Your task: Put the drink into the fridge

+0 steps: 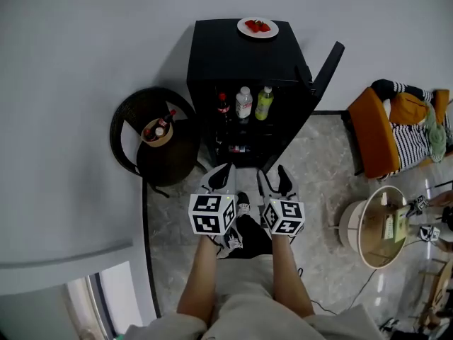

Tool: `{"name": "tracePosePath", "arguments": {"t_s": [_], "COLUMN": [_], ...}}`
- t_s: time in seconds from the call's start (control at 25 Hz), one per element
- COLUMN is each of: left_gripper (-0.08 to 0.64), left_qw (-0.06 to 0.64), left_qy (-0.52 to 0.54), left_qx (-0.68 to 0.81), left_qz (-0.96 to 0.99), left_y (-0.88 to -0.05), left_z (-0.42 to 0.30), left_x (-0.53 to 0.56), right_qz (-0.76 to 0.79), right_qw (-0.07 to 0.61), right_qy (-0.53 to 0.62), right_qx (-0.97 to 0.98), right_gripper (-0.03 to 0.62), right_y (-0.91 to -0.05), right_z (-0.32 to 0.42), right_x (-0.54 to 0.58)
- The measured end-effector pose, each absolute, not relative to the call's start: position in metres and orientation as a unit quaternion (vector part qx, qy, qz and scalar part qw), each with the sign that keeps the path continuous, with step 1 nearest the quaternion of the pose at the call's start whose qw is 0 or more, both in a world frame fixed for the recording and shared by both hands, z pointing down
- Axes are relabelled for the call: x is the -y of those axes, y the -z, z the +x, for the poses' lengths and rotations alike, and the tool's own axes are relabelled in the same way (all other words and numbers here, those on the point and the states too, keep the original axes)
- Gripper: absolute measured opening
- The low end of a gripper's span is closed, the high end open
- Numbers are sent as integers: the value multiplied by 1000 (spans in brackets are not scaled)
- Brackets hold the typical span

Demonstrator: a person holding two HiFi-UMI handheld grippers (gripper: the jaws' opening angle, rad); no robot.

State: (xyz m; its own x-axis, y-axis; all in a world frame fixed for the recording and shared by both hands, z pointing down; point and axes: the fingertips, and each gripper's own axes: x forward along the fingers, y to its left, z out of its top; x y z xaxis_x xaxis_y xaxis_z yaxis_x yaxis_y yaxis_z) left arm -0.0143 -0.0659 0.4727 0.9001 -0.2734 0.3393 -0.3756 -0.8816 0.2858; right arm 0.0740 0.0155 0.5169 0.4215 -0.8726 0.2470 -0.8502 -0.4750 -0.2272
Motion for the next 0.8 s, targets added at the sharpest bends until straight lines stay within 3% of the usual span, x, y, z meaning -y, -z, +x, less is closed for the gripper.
{"name": "tracePosePath", "arguments": {"t_s": [0.4, 0.64, 0.8], "left_gripper": [8, 9, 8], "left_qw": [146, 146, 152], "left_qy": [-121, -123, -125], "left_qx": [136, 140, 148], "left_qz": [972, 972, 969], "left_y": [-436, -440, -445], "left_z": [-20, -30, -33], "left_x": [32, 35, 43], "right_qz": [-847, -837, -832], "right_qw": [44, 7, -7], "right_qy": [159, 159, 163], "right_qx": [-506, -524, -530], "right_gripper": [148, 39, 10], "right_y": [-501, -509, -511], "right_z": [72, 54, 53], "right_x": [-33, -32, -30]}}
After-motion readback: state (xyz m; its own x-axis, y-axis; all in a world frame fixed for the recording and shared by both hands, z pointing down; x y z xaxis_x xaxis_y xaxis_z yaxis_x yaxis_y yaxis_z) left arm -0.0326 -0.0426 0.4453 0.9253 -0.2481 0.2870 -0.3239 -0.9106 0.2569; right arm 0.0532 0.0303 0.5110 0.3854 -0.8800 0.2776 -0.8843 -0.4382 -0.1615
